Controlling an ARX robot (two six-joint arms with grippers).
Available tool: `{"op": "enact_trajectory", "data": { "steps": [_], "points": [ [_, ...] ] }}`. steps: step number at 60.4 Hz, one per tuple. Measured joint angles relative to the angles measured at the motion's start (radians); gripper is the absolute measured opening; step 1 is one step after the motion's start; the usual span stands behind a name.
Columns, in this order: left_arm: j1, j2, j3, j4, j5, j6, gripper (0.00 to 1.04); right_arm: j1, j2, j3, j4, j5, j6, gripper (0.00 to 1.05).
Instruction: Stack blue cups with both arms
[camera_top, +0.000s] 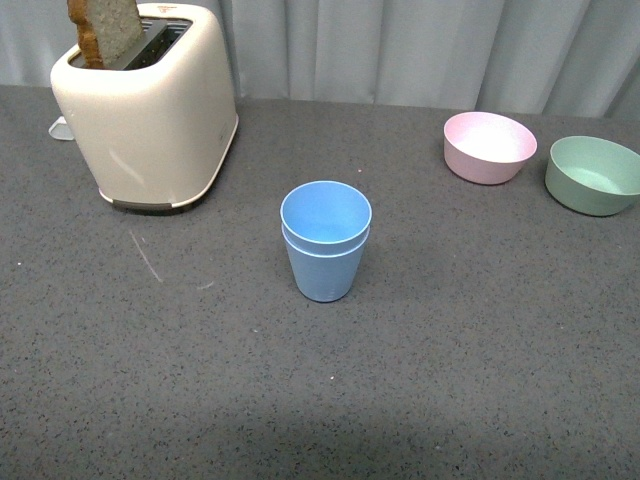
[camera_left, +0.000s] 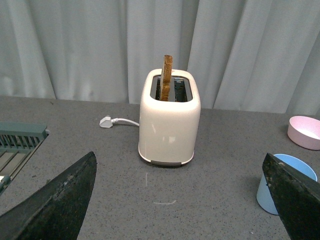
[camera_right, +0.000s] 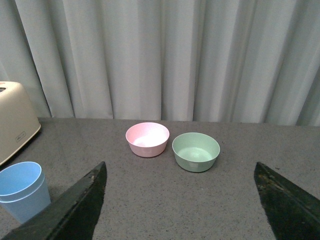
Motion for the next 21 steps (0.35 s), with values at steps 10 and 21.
{"op": "enact_trajectory", "data": {
  "steps": [10,21],
  "points": [
    [0.0,0.0,0.0,0.0,0.0,0.0,0.98,0.0,0.0,0.0,0.0,0.0,0.0,0.95],
    [0.0,0.0,0.0,0.0,0.0,0.0,0.98,0.0,0.0,0.0,0.0,0.0,0.0,0.95]
  ]
}}
